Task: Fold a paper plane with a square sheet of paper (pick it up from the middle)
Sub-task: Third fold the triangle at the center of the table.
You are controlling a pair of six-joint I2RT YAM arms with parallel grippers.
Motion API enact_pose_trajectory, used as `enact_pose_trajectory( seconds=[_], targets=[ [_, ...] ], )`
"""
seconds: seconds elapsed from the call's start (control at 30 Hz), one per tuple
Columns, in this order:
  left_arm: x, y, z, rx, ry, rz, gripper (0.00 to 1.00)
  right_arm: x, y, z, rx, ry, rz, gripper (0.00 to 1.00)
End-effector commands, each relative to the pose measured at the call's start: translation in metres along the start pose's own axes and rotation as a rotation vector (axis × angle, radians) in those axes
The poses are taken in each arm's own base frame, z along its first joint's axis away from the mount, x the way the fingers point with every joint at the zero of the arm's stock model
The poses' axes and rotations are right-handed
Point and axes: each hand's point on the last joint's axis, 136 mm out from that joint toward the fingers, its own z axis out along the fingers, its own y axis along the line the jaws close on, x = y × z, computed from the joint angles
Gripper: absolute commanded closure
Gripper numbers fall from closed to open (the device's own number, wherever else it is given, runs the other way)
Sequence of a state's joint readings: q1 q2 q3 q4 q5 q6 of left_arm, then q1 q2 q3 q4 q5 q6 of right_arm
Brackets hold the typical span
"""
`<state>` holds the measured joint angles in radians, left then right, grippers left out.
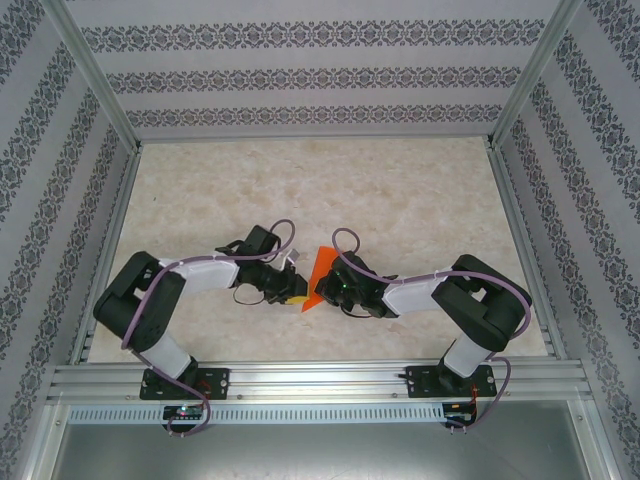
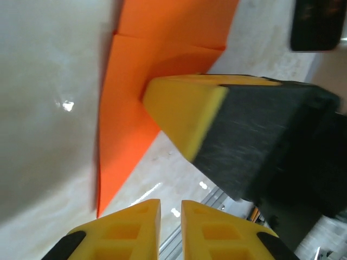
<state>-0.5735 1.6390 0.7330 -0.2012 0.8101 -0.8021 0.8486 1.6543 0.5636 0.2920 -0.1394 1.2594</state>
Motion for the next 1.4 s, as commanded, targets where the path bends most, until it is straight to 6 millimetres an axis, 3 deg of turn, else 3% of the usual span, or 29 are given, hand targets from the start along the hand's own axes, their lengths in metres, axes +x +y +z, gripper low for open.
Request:
enact_pose_trajectory(
  seconds=[0.0, 0.13, 0.27, 0.53, 0.77, 1.03, 1.2, 1.37],
  targets=[
    [-0.002, -0.008, 0.014, 0.017, 0.022, 0.017, 0.81, -0.003, -0.037, 0.003, 0.13, -0.027, 0.022, 0.94],
    [-0.006, -0.008, 0.021, 0.019, 0.021, 0.022, 0.81, -0.002, -0.037, 0.005, 0.131, -0.021, 0.021, 0.93],
    [-0.007, 0.02, 0.025, -0.105, 0.017, 0.002, 0.83, -0.002, -0.034, 0.005, 0.12, -0.023, 0.018, 0.93],
    [0.004, 0.064, 0.028, -0.247, 0.032, -0.049, 0.94, -0.013, 0.007, -0.009, -0.005, -0.066, -0.059, 0.96],
    [0.005, 0.069, 0.029, -0.264, 0.042, -0.046, 0.95, -0.004, 0.016, -0.016, -0.043, -0.036, -0.097, 0.99],
    [0.004, 0.069, 0.027, -0.281, 0.038, -0.04, 0.97, 0.005, -0.009, 0.006, 0.006, -0.012, -0.05, 1.0],
    [0.008, 0.08, 0.022, -0.336, 0.036, -0.041, 1.0, -0.01, -0.023, -0.002, 0.036, -0.077, -0.033, 1.0],
    [0.013, 0.087, 0.022, -0.346, 0.043, -0.049, 1.0, -0.029, -0.024, -0.017, 0.012, -0.126, -0.047, 0.97]
  ],
)
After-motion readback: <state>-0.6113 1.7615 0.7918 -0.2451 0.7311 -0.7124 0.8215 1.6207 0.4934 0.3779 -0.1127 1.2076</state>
